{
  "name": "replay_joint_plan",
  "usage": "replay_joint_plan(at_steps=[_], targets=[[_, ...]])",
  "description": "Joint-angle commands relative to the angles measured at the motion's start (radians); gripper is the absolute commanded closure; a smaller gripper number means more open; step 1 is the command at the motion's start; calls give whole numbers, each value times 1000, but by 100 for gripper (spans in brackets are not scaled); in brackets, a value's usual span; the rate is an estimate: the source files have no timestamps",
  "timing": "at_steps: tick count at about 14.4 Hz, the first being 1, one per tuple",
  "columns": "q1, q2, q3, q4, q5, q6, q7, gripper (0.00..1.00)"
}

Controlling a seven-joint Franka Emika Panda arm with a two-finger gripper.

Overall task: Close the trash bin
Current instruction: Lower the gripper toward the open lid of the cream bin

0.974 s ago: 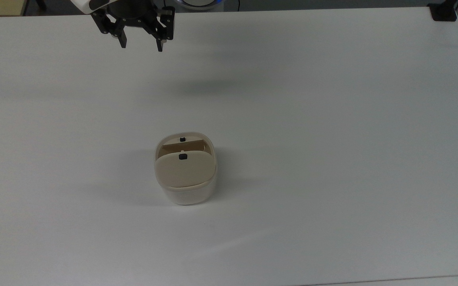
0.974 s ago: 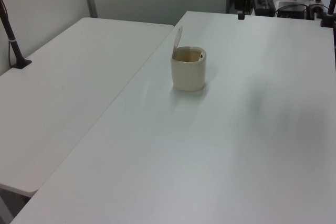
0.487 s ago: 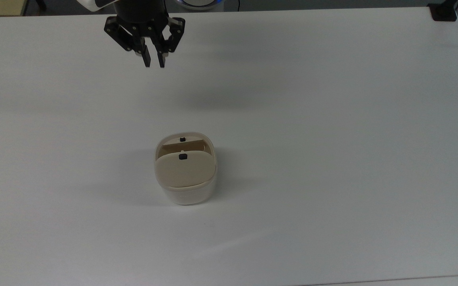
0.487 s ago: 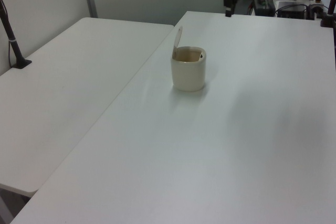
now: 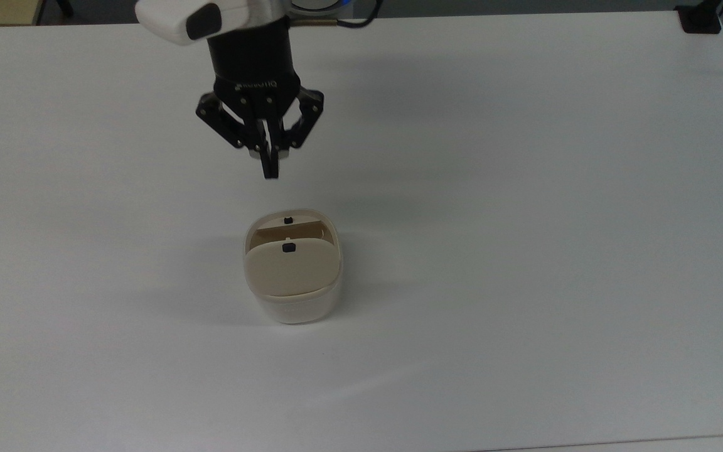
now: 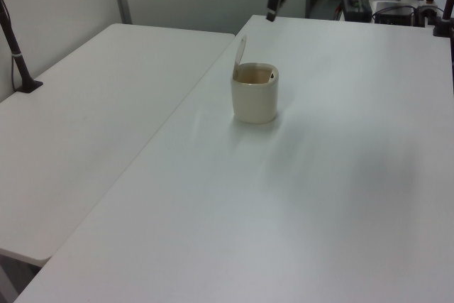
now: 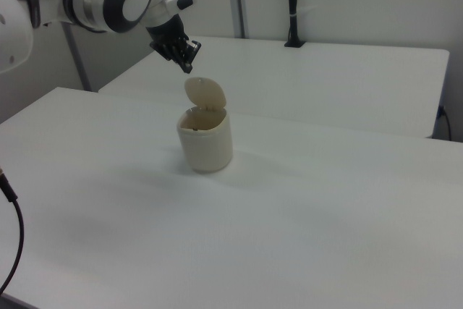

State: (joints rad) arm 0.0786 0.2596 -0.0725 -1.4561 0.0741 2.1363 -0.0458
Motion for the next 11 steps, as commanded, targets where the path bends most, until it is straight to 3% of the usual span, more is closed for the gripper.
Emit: replay_joint_plan(at_steps=[1,3,7,11], targets=[[23,99,-6,80,18,131,23,93],[26,183,-13,150,12,210,93,94],[52,271,-29,175,6,275,116,94],[53,233,-26,151,-17,191,104,94]])
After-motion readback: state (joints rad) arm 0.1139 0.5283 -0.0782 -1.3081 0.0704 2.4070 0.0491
